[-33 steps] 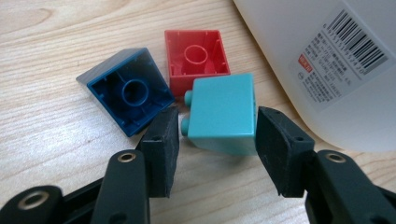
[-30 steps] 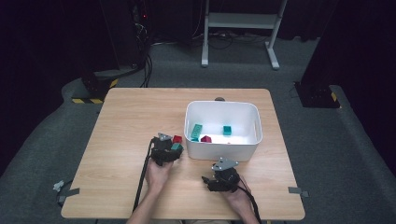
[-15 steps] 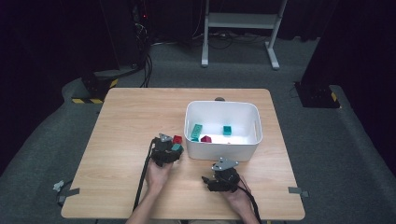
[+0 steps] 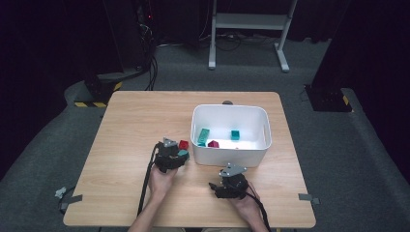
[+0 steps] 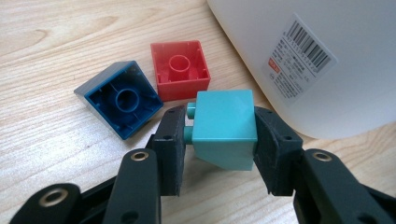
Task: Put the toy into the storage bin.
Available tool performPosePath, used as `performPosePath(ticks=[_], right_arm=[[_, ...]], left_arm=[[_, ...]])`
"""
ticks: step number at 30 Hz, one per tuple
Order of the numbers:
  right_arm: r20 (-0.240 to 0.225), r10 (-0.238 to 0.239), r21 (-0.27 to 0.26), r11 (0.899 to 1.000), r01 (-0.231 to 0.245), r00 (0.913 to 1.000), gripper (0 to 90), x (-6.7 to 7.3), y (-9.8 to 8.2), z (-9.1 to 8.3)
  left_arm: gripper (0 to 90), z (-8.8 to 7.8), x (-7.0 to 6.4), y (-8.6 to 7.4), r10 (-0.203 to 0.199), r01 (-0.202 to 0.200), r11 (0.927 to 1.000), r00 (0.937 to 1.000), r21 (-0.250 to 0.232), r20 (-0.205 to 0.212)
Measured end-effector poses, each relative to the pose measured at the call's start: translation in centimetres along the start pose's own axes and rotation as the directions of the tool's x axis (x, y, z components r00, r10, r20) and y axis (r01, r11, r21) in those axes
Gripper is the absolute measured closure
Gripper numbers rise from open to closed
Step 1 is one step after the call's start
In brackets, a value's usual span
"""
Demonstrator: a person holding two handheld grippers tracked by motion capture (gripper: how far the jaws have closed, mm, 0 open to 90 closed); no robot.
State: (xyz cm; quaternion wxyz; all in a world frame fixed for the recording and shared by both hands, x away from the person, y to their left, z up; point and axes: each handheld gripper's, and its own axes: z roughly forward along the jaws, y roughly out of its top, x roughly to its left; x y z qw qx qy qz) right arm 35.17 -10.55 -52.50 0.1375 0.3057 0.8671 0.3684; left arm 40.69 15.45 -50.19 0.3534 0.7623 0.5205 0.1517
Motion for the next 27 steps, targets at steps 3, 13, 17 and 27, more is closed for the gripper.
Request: performPosePath(ticks=[3,13,17,27], right_arm=[[0.000,0.000,0.000,1.000,0.000,1.0000,31.6,0.0,0.0,0.0],[-0.001,0.000,0.001,1.000,0.000,1.0000,31.4,0.0,0.0,0.0],[-0.001,0.000,0.000,1.000,0.000,1.0000,31.4,0.0,0.0,0.0],[-0.001,0.000,0.001,1.000,0.000,1.0000,31.4,0.0,0.0,0.0]], left_arm=[[56.9,-0.5,-0.2,0.1,0.009,-0.009,0.9999,0.9999,-0.009,0.007],[57.0,-1.7,-0.5,0.5,0.025,-0.024,0.9992,0.9994,-0.032,0.024],[57.0,-2.2,-0.5,0.7,0.028,-0.027,0.9990,0.9989,-0.037,0.038],[57.0,-3.2,-0.4,1.2,0.042,-0.040,0.9984,0.9979,-0.039,0.050]])
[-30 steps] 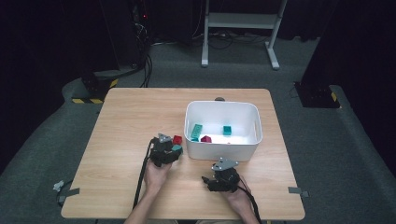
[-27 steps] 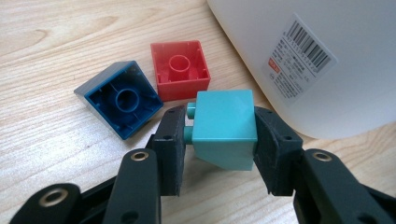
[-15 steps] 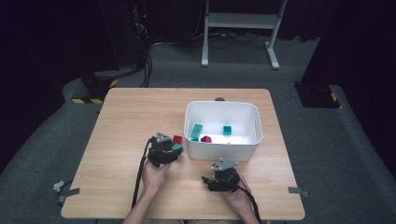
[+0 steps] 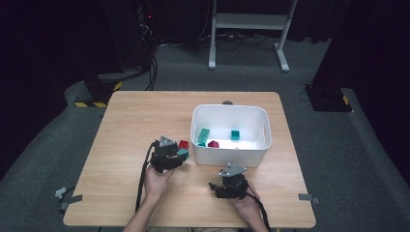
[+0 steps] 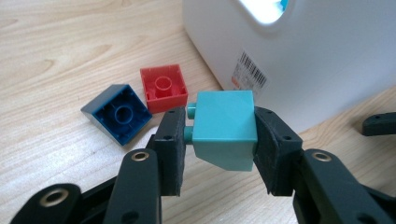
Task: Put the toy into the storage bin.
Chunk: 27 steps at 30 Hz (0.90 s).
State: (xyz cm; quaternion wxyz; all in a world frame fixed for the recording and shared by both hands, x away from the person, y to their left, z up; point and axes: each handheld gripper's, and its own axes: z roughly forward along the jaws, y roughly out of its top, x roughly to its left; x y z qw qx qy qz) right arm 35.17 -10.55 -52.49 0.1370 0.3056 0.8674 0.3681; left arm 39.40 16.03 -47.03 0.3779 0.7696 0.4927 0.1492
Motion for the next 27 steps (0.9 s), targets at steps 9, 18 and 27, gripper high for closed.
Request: performPosePath(ticks=[9,18,27], right_arm=[[-0.001,-0.002,-0.001,1.000,0.002,1.0000,31.3,0.0,0.0,0.0],[-0.001,-0.002,0.000,1.000,0.002,1.0000,31.2,0.0,0.0,0.0],[-0.001,-0.002,0.000,1.000,0.002,1.0000,31.2,0.0,0.0,0.0]], left_arm=[[57.0,-1.1,-0.3,0.6,0.012,-0.012,0.9998,0.9997,-0.016,0.022],[57.0,-2.1,-0.6,1.6,0.032,-0.031,0.9992,0.9990,-0.027,0.031],[57.0,-3.2,-0.5,2.7,0.031,-0.029,0.9985,0.9987,-0.047,0.041]])
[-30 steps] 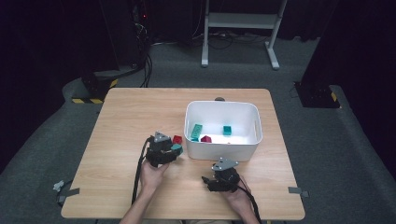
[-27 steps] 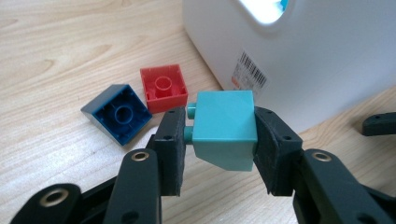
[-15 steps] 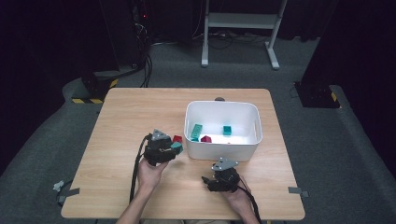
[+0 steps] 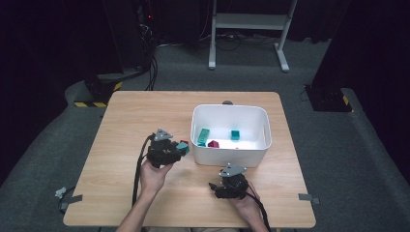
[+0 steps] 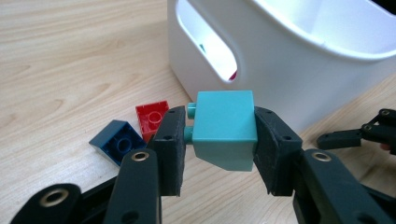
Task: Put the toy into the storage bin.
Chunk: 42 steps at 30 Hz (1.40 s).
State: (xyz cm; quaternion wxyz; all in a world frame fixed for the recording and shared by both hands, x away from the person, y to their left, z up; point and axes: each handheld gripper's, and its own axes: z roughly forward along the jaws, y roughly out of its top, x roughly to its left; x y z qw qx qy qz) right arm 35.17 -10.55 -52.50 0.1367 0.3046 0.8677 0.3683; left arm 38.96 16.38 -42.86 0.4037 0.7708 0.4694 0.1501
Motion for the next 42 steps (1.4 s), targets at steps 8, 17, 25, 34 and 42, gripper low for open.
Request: performPosePath(ticks=[8,17,25,34,42], right_arm=[[-0.001,0.001,0.000,1.000,-0.001,1.0000,31.1,0.0,0.0,0.0],[-0.001,0.001,0.000,1.000,-0.001,1.0000,31.0,0.0,0.0,0.0],[-0.001,0.001,0.001,1.000,-0.001,1.0000,31.0,0.0,0.0,0.0],[-0.001,0.001,0.001,1.000,-0.001,1.0000,31.0,0.0,0.0,0.0],[-0.001,0.000,0.001,1.000,0.000,1.0000,31.0,0.0,0.0,0.0]], left_arm=[[57.0,-1.0,0.2,1.0,0.000,0.000,0.9999,1.0000,-0.010,0.007],[57.1,-1.9,0.6,1.8,-0.019,0.020,0.9993,0.9995,-0.032,0.027],[57.0,-2.6,0.5,2.7,-0.003,0.004,0.9995,0.9996,-0.033,0.026],[57.0,-3.1,0.3,4.0,0.008,-0.006,0.9993,0.9989,-0.037,0.046],[57.0,-3.5,0.1,5.2,0.001,0.003,0.9985,0.9971,-0.054,0.076]])
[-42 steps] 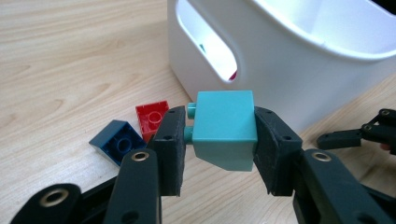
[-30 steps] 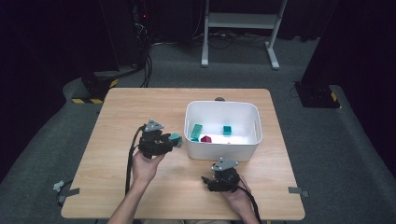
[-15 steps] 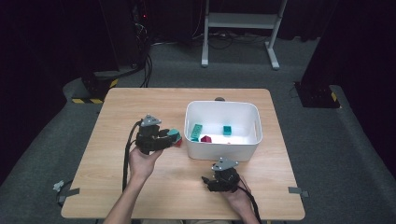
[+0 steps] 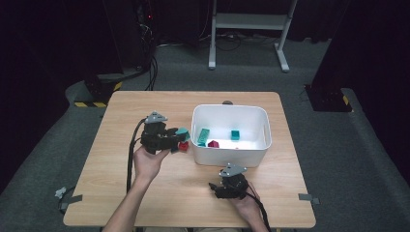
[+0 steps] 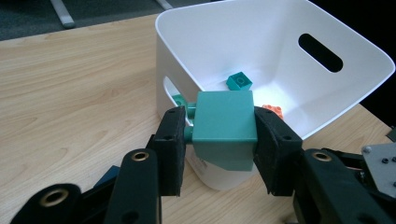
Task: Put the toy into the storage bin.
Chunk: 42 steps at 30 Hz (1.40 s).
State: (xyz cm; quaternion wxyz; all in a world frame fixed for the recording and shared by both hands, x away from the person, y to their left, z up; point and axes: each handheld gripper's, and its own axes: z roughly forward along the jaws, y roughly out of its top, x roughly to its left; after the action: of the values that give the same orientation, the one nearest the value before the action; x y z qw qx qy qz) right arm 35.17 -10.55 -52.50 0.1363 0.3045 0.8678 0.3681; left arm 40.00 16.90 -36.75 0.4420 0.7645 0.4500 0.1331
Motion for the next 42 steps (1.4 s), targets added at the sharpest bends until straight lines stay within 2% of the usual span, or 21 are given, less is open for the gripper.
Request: performPosePath(ticks=[5,10,17,29,42], right_arm=[[0.000,0.000,0.000,1.000,0.000,1.0000,31.0,0.0,0.0,0.0],[0.000,-0.001,0.000,1.000,0.001,1.0000,31.0,0.0,0.0,0.0],[0.000,-0.001,0.000,1.000,0.001,1.0000,31.0,0.0,0.0,0.0],[-0.001,0.000,-0.001,1.000,0.000,1.0000,31.0,0.0,0.0,0.0],[-0.001,-0.001,0.000,1.000,0.001,1.0000,30.9,0.0,0.0,0.0]], left_arm=[[57.0,-0.2,-0.2,0.7,0.013,-0.013,0.9999,0.9999,-0.005,0.002],[57.0,0.1,-0.6,1.5,0.016,-0.015,0.9998,0.9997,-0.012,0.021],[57.0,1.0,-1.3,2.2,0.024,-0.024,0.9997,0.9986,-0.009,0.048],[56.9,2.5,-2.6,3.2,0.051,-0.052,0.9986,0.9965,0.012,0.066],[56.8,4.4,-3.6,3.3,0.063,-0.065,0.9977,0.9935,0.019,0.095]])
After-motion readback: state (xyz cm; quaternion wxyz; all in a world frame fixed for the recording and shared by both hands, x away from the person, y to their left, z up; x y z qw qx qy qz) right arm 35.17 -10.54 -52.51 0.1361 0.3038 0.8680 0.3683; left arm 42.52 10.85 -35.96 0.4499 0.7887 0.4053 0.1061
